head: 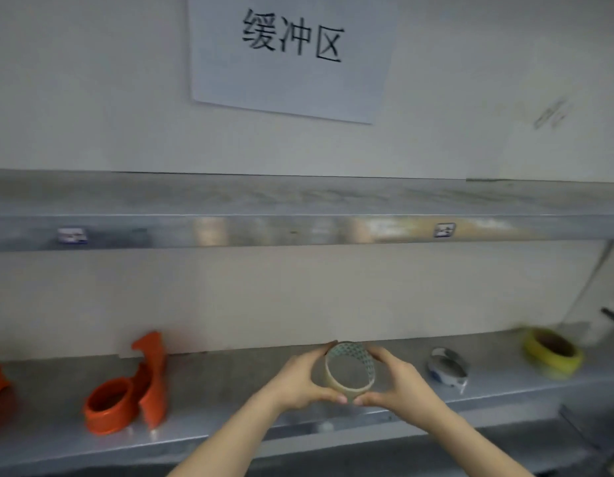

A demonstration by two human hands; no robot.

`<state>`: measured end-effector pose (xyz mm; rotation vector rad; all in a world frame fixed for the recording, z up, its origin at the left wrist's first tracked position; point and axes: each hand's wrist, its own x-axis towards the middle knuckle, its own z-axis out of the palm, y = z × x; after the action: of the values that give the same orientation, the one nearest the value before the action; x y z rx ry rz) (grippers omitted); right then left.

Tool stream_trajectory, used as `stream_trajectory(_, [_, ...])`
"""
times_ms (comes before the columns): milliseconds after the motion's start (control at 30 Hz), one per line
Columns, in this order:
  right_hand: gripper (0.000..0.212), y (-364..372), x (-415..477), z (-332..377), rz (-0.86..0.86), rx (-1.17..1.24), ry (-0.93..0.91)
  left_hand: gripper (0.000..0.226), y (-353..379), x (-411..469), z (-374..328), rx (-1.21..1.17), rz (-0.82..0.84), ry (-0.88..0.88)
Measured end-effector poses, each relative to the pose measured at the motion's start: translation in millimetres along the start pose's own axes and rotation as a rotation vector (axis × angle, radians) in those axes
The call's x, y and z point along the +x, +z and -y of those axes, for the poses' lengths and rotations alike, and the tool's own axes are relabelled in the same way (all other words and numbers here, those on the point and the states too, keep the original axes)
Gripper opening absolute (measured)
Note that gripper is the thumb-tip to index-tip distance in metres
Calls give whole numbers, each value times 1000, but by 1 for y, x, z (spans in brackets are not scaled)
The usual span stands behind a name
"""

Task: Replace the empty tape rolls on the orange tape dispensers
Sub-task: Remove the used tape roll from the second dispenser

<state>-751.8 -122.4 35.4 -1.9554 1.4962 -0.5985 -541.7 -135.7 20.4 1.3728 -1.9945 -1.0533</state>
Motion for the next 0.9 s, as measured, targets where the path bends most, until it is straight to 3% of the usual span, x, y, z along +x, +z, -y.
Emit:
stream_trajectory(133, [99,-30,2,-58,85,-46,25,90,56,29,-17,41,-16,-59])
stream_trajectory(267, [115,-44,13,-90,156,-49,13,95,88,51,-16,170,-96,-143])
stream_trajectory(333, [105,-45,21,-102,175,-51,2,99,98,61,-13,243,-119,-190])
stream_trajectory(467, [87,-45,42,-115,160,-73,-28,108,100,75,-12,308,-135,-250])
stream_trajectory(533, [84,-44,53,-116,162,-99,-52,99,99,81,-8,315,-163,-259])
stream_trajectory(900, [84,-20,86,-131,195,-233,-99,99,93,96,8,486,-78,-364])
